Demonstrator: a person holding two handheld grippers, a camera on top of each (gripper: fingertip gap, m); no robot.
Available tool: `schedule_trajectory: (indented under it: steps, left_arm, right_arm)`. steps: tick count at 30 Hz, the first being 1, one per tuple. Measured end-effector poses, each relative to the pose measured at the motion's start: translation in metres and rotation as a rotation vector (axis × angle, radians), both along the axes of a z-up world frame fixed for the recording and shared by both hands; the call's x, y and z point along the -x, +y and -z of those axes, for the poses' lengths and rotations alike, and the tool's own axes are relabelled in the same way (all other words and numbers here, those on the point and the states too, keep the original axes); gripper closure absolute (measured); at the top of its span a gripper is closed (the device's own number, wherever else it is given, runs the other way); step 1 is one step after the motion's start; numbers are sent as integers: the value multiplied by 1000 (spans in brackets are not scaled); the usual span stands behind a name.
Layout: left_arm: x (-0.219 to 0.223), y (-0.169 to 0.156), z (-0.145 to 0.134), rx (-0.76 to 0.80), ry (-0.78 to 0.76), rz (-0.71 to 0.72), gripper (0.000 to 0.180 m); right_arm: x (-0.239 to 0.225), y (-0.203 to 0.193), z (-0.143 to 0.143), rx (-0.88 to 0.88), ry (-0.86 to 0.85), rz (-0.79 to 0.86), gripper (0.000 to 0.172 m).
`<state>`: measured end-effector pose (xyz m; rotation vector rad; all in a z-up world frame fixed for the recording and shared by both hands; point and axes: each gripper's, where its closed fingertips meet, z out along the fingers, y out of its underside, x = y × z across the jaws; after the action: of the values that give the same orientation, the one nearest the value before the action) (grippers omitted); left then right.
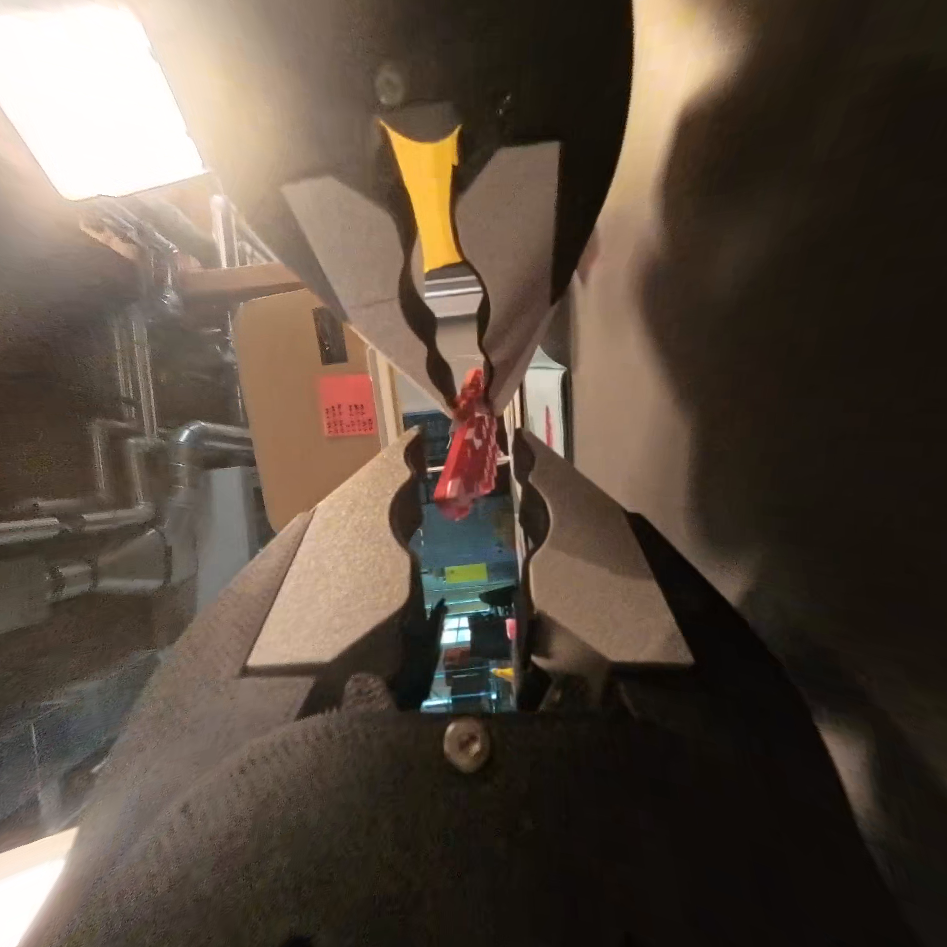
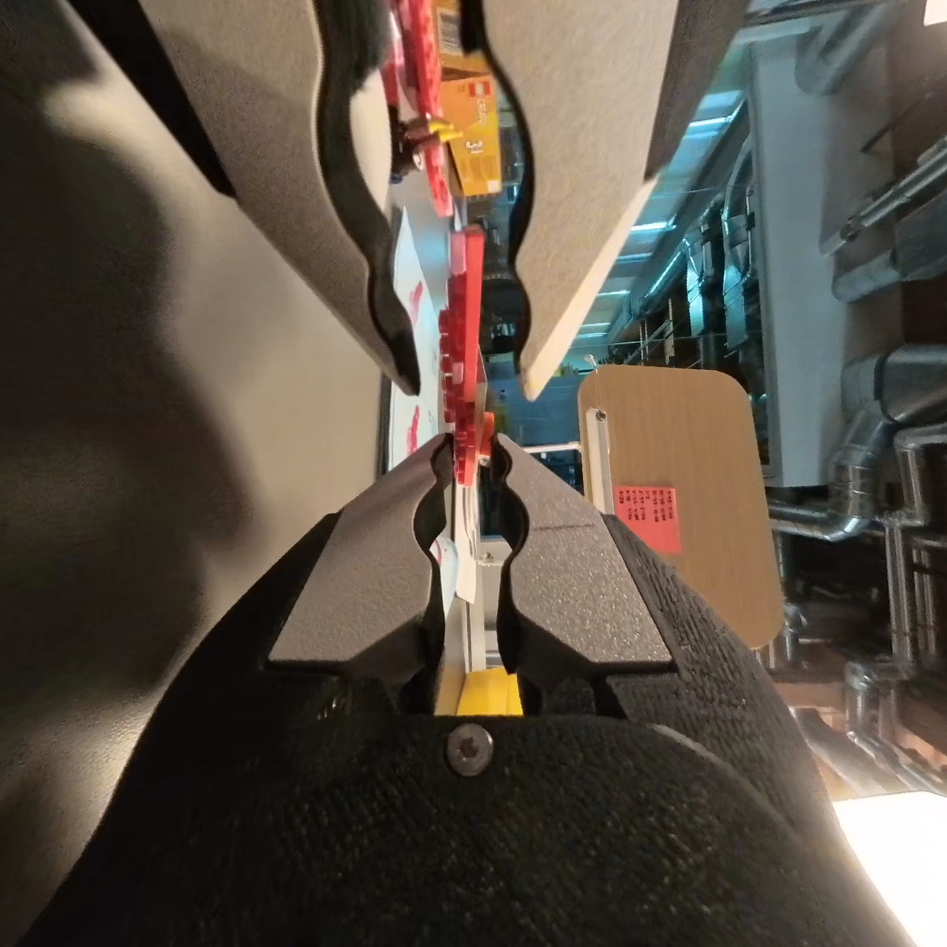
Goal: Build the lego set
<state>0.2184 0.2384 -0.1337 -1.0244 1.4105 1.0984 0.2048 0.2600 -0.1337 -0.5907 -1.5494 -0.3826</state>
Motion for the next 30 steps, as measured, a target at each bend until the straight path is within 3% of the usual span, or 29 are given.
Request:
schedule_trajectory:
  steps: [6, 17, 30]
  left_arm:
    - [5, -1, -3, 26, -9, -9, 168]
    - [9, -23, -4, 99, -106, 212, 170]
    - [6, -30, -11, 101, -201, 265, 171]
  right_arm:
    - [0, -1, -2, 25, 13, -8, 160]
    - [1, -23, -6, -40, 16, -181, 160]
    - [-1, -30, -16, -25, 69, -232, 159]
